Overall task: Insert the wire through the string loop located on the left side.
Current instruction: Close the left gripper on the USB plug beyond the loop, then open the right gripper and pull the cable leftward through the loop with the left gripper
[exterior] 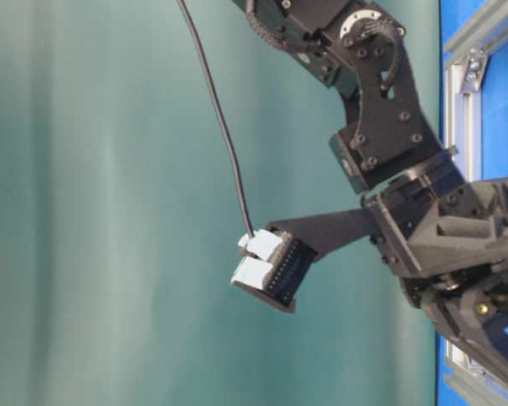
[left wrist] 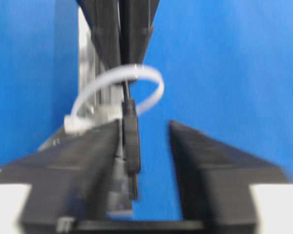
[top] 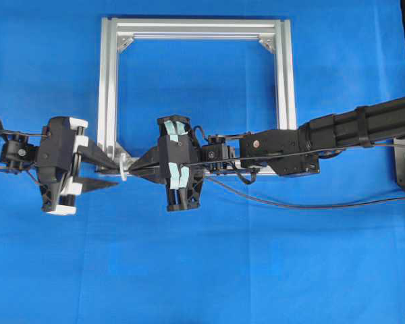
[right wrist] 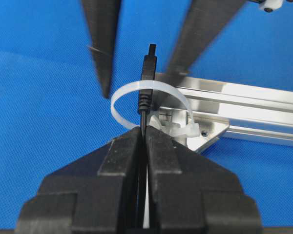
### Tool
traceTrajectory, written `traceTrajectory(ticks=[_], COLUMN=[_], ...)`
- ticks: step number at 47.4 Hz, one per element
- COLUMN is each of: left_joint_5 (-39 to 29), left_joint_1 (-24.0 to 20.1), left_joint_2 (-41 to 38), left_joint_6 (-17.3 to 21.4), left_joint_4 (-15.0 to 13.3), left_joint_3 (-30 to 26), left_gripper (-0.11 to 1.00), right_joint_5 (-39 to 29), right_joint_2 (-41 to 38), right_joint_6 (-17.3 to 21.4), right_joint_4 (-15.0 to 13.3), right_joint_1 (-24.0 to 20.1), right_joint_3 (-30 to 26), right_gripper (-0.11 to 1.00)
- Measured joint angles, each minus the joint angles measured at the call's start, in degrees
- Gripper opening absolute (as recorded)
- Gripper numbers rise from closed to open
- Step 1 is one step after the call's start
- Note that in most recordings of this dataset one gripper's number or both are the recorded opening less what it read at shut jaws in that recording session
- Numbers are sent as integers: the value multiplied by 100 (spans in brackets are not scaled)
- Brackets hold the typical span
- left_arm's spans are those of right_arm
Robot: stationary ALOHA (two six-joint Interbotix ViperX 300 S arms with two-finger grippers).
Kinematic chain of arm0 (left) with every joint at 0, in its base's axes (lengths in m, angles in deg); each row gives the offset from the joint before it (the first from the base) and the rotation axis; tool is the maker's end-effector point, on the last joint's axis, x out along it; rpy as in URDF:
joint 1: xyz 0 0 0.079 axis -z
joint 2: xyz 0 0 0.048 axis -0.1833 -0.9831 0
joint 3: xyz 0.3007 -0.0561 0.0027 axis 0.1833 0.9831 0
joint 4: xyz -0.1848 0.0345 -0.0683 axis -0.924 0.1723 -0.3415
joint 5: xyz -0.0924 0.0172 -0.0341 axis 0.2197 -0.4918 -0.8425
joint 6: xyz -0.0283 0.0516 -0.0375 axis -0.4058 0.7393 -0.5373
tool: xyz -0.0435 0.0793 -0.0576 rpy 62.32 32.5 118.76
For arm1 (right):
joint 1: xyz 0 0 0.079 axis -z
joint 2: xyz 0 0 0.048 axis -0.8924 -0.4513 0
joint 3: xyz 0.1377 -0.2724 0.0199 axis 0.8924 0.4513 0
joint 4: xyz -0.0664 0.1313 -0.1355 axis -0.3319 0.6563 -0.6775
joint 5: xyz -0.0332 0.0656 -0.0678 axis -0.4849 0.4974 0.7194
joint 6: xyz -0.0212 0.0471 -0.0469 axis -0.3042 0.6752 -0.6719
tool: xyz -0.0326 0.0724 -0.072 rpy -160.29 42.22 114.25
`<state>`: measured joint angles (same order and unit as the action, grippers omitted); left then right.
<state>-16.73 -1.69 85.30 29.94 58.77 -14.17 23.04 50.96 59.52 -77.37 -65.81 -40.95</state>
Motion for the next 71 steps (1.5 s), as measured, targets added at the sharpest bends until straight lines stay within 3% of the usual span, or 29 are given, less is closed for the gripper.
traceTrajectory(ticks=[3,28,33,42,45,57,71], left_joint_5=[-9,-53,-62,-79,-97,-703,-2443], left_joint_1=[-9,-9,0,9,9,9,9], left_joint_2=[0,0,9,9,18,475,1890], left_joint_6=[18,18,18,9,9,0,-97], left_joint_4=[9,0,9,9,9,9,9], left_joint_3=[-26,-26,-26,-35,-35,18,193], left_gripper=[7,8,8,8,8,8,8], right_joint_5=[0,0,9,-26,-35,-35,-35], right_joint_2=[0,0,-9,0,0,0,0], right_joint_6=[0,0,26,44,44,44,53], right_joint_4=[-9,-9,-9,18,26,35,35], right_joint_1=[-9,-18,-9,26,26,18,26], right_joint_3=[0,-9,-9,9,44,176,229], right_gripper=[0,3,23,81,94,92,92])
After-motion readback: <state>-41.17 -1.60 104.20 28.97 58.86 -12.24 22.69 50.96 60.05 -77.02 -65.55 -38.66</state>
